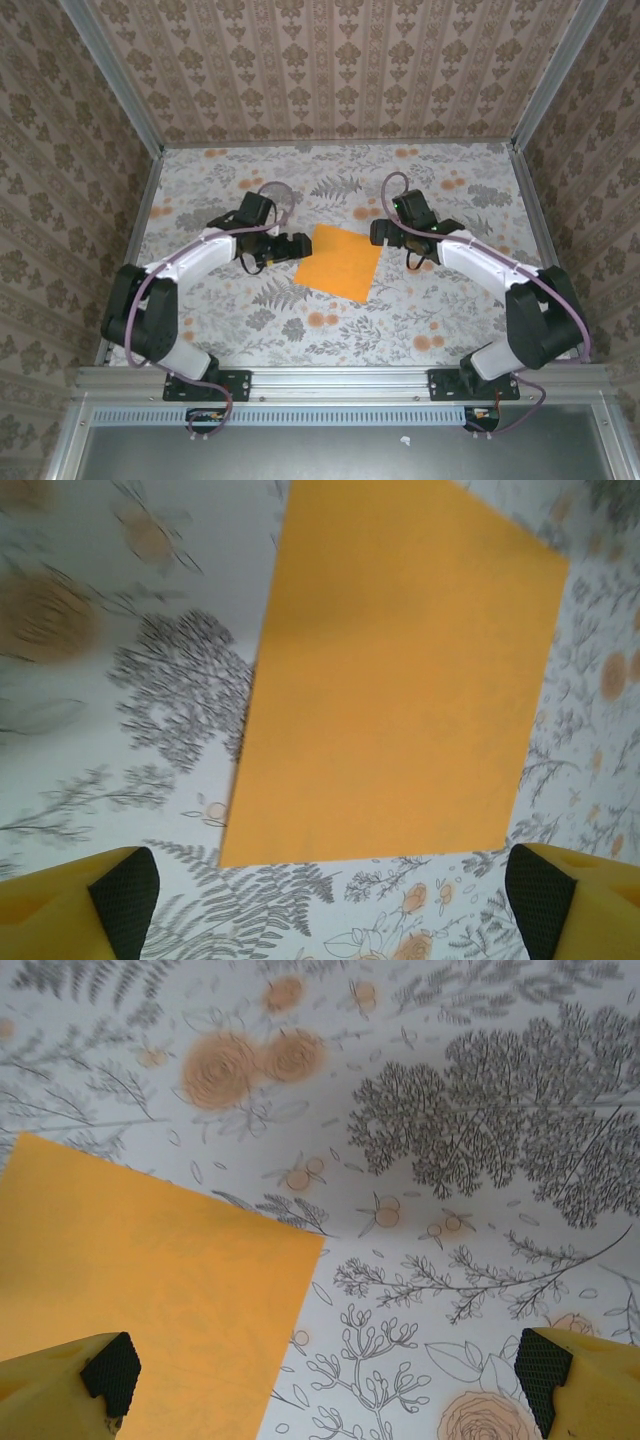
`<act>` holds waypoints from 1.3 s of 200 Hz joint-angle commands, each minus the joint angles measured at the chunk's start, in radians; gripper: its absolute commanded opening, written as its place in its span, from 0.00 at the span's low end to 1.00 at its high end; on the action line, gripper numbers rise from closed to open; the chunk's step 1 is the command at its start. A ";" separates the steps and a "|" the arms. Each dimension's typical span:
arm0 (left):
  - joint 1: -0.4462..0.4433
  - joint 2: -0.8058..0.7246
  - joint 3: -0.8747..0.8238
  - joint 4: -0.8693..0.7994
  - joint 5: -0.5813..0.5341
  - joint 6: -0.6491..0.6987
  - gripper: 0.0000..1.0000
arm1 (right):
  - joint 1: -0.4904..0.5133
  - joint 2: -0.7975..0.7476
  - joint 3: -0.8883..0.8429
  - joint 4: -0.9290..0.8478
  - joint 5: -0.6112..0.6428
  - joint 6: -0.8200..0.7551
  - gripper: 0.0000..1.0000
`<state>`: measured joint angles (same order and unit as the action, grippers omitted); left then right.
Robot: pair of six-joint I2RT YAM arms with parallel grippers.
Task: Fold a paper plane with a square sheet of paper (fold left side to right side)
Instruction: Pick up the square sheet of paper from the center of the table.
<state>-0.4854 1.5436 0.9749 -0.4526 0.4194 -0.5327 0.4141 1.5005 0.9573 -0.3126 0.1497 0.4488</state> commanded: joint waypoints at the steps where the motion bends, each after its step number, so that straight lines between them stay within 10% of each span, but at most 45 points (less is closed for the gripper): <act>1: -0.045 0.040 0.054 -0.032 0.058 -0.024 0.92 | 0.011 0.042 0.048 -0.090 0.025 0.026 1.00; 260: -0.152 0.323 0.172 -0.114 -0.023 0.000 0.64 | 0.073 0.441 0.245 -0.040 -0.164 0.041 1.00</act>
<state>-0.6254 1.8374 1.1290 -0.5259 0.4267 -0.5529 0.4545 1.8938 1.1767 -0.3416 0.0734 0.4721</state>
